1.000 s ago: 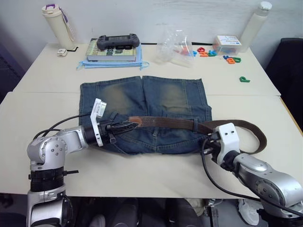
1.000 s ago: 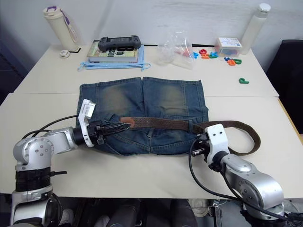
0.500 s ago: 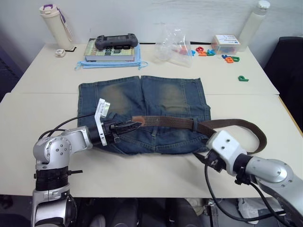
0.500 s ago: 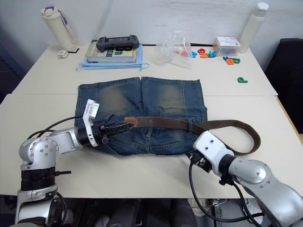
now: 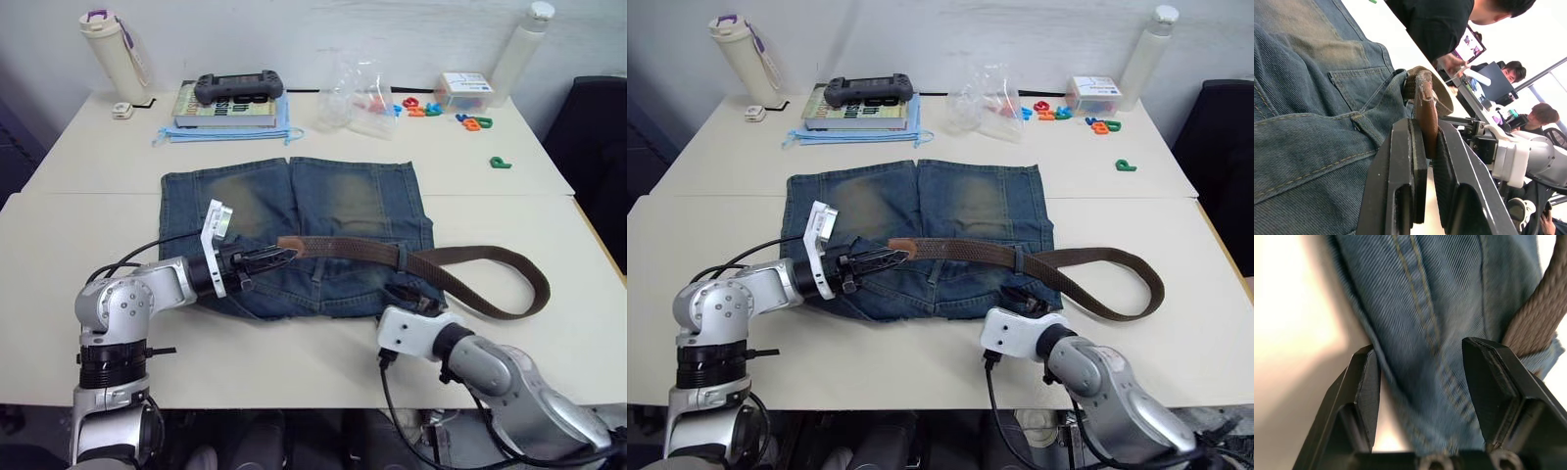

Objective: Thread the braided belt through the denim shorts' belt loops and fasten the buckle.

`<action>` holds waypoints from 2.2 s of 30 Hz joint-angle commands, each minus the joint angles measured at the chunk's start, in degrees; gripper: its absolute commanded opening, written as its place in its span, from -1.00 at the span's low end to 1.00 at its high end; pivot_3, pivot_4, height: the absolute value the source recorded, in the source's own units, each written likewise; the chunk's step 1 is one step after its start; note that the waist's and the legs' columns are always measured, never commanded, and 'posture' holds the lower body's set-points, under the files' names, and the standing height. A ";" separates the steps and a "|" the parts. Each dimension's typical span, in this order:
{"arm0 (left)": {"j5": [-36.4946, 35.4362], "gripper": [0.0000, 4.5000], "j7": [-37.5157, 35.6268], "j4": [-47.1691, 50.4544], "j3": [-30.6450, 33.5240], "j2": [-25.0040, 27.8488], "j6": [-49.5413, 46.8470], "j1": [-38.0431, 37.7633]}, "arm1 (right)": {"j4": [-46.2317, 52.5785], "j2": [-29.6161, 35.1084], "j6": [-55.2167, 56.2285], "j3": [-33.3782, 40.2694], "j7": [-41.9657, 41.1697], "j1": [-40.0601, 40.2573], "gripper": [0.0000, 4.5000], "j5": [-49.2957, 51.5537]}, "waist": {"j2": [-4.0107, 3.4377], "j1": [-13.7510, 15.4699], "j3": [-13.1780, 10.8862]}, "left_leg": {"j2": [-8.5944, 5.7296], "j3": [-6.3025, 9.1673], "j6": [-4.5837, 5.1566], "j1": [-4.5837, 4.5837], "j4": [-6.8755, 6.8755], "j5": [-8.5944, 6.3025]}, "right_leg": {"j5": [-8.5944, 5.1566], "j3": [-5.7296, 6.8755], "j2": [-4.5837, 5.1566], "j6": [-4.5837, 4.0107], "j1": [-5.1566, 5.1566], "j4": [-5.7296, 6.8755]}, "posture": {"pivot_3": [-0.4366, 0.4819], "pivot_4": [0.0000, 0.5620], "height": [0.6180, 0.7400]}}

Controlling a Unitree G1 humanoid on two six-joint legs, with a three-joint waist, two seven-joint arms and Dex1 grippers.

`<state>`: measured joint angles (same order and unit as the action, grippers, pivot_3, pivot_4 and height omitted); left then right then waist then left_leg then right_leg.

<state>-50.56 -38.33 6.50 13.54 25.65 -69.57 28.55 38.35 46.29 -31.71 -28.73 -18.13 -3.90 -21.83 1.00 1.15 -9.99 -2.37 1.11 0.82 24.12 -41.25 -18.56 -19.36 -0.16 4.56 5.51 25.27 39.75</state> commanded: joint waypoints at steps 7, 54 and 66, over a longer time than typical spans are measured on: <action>-1.88 -0.79 0.48 0.67 0.40 -0.61 0.59 1.14 | -3.32 -0.77 6.77 6.84 1.39 3.07 -0.98 -8.77 | 0.01 0.19 0.00 | -0.06 -0.02 0.00 0.06 -0.02 0.01 | 0.00 -0.01 0.02 0.00 0.07 0.05 | -0.05 -0.47 -0.20; -5.17 -0.79 6.28 2.93 -0.20 -6.56 1.20 1.64 | 10.04 -54.85 -60.79 52.24 -13.53 -15.93 -0.05 52.74 | -0.13 -0.40 -0.06 | -0.01 0.03 -0.08 0.07 0.01 0.08 | 0.05 0.00 0.00 -0.16 0.22 0.26 | -0.05 -0.47 -0.20; -5.97 -0.79 7.22 3.59 -0.08 -6.66 1.08 1.26 | -1.30 -65.44 -60.73 68.79 -0.26 -26.82 -0.05 57.03 | -0.14 -1.38 -0.05 | -0.07 -0.03 -0.08 0.05 0.09 0.12 | 0.06 -0.03 0.01 -0.15 0.29 0.37 | -0.05 -0.47 -0.20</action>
<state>-54.76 -30.94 8.21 12.79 18.81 -69.26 29.40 36.71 -9.30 -92.26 35.78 -19.36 -27.52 33.18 0.85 -0.23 -10.04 -2.42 1.09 0.73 24.18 -41.16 -18.44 -19.31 -0.18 4.56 5.35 25.56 40.12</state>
